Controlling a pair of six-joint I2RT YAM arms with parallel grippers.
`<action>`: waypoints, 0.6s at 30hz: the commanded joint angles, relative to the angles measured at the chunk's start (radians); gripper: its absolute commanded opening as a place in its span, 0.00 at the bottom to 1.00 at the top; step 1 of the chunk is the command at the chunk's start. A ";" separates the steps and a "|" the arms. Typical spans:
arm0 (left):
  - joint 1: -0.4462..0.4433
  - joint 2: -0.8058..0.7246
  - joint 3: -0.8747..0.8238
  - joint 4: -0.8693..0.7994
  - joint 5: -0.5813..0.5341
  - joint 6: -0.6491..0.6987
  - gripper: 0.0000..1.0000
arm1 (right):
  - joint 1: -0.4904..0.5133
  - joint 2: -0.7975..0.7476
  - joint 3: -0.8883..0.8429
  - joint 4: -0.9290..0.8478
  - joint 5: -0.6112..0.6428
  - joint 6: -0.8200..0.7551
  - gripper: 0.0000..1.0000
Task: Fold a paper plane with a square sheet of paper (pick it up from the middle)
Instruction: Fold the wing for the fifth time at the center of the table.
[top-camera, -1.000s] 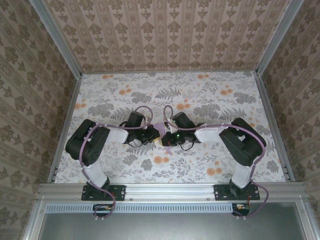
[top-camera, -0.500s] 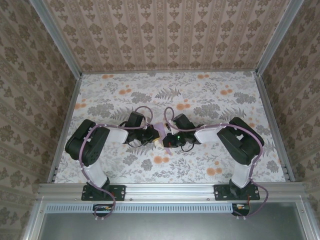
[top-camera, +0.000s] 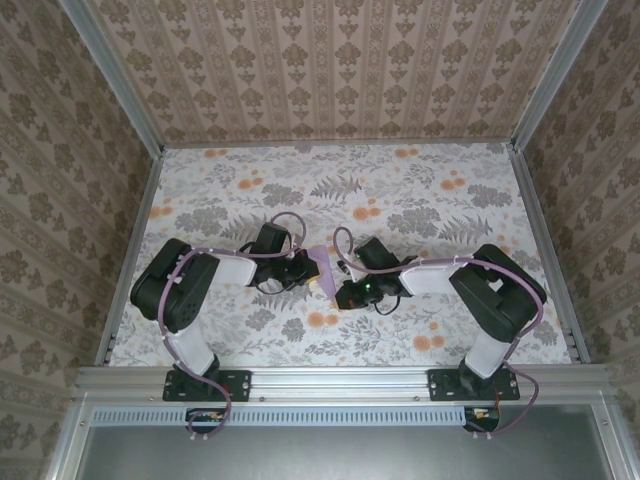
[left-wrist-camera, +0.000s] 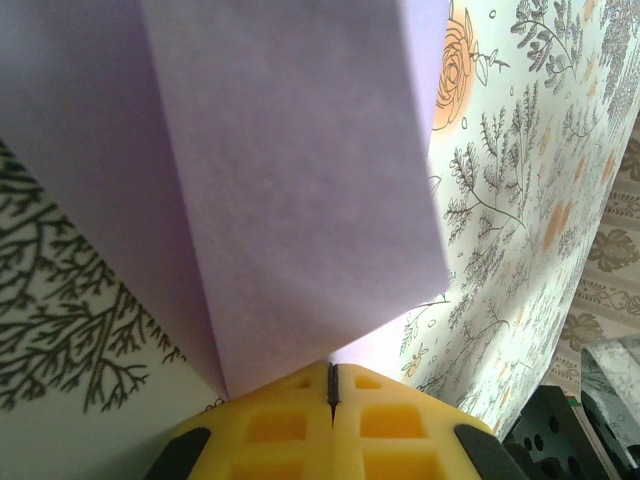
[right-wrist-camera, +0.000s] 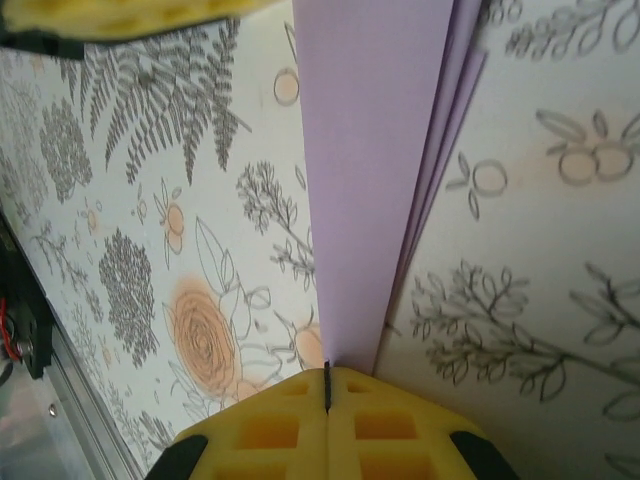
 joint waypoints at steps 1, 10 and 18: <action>0.005 0.029 -0.023 -0.140 -0.095 0.028 0.00 | 0.015 -0.034 -0.049 -0.139 -0.055 -0.040 0.00; 0.002 0.022 -0.015 -0.117 -0.069 0.027 0.00 | 0.015 -0.167 -0.010 -0.124 0.073 -0.008 0.00; -0.003 -0.007 0.001 -0.107 -0.044 0.033 0.00 | 0.021 -0.043 0.095 0.029 0.145 0.129 0.00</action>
